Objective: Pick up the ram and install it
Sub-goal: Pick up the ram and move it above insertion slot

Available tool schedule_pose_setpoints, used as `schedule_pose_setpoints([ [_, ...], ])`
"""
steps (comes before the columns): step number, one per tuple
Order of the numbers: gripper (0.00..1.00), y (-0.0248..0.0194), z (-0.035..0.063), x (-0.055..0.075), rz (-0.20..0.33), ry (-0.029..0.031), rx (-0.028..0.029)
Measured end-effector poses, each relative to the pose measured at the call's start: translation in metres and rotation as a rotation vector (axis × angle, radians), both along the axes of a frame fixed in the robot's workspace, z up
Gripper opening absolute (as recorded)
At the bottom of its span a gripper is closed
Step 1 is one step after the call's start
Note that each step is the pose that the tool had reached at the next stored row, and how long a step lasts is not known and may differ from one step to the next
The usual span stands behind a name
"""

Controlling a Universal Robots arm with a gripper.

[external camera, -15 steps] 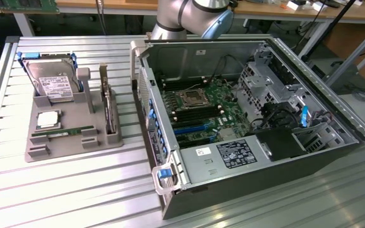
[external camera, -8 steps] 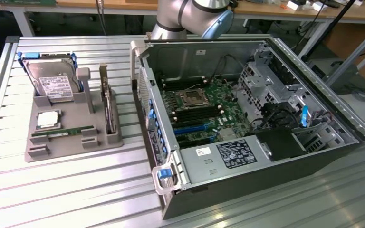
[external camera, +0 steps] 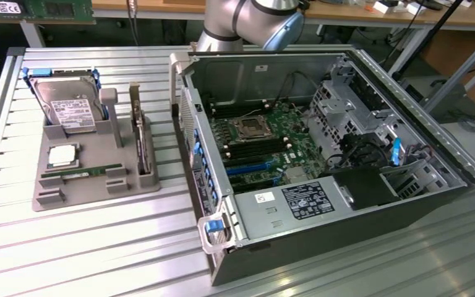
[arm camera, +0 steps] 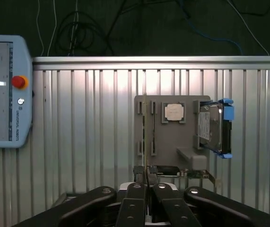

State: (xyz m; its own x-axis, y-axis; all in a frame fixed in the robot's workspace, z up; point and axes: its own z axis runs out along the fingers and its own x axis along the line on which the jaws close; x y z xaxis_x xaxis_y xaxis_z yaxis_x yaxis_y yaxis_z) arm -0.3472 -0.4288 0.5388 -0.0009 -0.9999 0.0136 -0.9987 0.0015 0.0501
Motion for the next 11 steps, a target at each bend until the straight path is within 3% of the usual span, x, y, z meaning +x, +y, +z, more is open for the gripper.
schedule_pose_setpoints([
  [11,0.12,0.0,-0.0132,0.034,0.0,0.0057,-0.0011],
])
